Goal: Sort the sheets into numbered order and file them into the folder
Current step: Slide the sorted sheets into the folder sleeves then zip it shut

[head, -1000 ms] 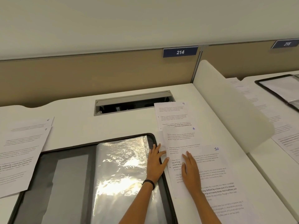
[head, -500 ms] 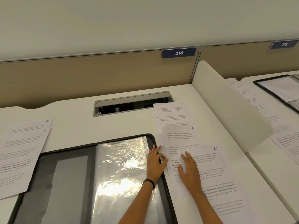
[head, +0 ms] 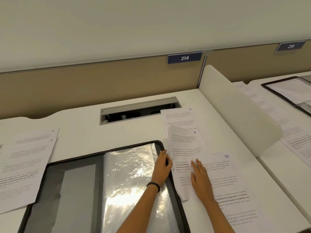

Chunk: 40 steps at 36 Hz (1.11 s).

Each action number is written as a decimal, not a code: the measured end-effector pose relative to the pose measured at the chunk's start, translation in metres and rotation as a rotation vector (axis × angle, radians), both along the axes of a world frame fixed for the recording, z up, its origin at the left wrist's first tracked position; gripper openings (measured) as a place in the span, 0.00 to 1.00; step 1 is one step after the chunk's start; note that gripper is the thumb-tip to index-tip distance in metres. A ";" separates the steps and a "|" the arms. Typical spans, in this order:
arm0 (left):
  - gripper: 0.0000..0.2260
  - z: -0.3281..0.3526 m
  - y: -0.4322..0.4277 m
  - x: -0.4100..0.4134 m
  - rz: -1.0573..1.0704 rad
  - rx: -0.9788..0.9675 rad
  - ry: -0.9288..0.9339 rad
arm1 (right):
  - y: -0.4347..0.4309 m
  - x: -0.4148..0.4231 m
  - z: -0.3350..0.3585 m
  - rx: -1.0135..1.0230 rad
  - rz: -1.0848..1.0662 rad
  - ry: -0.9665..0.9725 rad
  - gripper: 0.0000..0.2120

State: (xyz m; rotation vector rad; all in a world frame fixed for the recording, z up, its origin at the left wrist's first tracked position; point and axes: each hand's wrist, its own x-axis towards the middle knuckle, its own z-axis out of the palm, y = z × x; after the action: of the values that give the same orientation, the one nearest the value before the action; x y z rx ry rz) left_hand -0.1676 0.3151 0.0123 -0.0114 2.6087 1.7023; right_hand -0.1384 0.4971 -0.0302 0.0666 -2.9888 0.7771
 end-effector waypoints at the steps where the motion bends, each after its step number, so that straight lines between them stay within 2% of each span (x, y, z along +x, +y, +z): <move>1: 0.04 0.005 -0.001 -0.001 0.006 0.000 0.018 | 0.000 0.000 0.001 -0.007 -0.007 -0.013 0.35; 4: 0.07 0.022 -0.006 -0.002 0.013 -0.022 0.055 | -0.001 -0.001 0.006 -0.010 -0.006 -0.052 0.24; 13: 0.11 0.054 -0.026 -0.003 0.046 -0.042 0.238 | -0.014 -0.008 0.019 -0.019 -0.085 -0.089 0.24; 22: 0.10 0.079 -0.062 -0.001 0.115 -0.044 0.295 | -0.030 -0.021 0.024 -0.007 -0.149 -0.123 0.23; 24: 0.08 0.085 -0.072 0.001 0.118 -0.034 0.297 | -0.036 -0.025 0.027 -0.071 -0.175 -0.129 0.23; 31: 0.05 0.095 -0.103 0.010 0.171 -0.089 0.337 | -0.079 -0.032 0.057 -0.505 -0.264 -0.057 0.22; 40: 0.04 0.098 -0.148 0.028 0.248 -0.077 0.329 | -0.133 -0.034 0.077 -0.762 -0.288 -0.156 0.23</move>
State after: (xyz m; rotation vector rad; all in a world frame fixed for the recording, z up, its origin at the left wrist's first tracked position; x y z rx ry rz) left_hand -0.1397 0.1673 0.1105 -0.0638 3.0242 1.8125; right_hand -0.1728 0.3638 0.0464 -0.4560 -2.5137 1.8485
